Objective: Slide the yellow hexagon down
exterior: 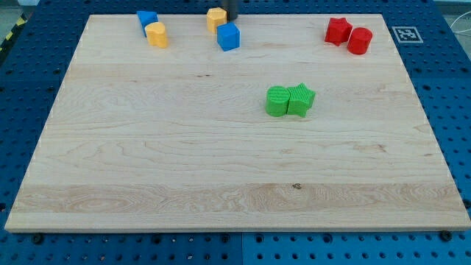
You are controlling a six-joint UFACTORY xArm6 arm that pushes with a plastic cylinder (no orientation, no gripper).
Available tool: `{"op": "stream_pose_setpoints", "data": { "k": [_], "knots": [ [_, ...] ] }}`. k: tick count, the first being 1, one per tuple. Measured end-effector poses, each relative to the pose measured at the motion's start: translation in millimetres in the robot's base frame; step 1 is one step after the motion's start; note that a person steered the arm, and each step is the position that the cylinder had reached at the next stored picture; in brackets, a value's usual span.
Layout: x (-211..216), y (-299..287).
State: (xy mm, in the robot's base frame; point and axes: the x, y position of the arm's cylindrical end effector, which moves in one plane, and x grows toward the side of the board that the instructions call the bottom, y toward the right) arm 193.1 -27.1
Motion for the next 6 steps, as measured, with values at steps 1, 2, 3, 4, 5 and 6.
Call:
{"op": "stream_pose_setpoints", "data": {
  "k": [1, 2, 3, 4, 5, 6],
  "knots": [
    [3, -10],
    [9, 1],
    [12, 8],
    [12, -25],
    [23, -44],
    [32, -53]
  ]
}}
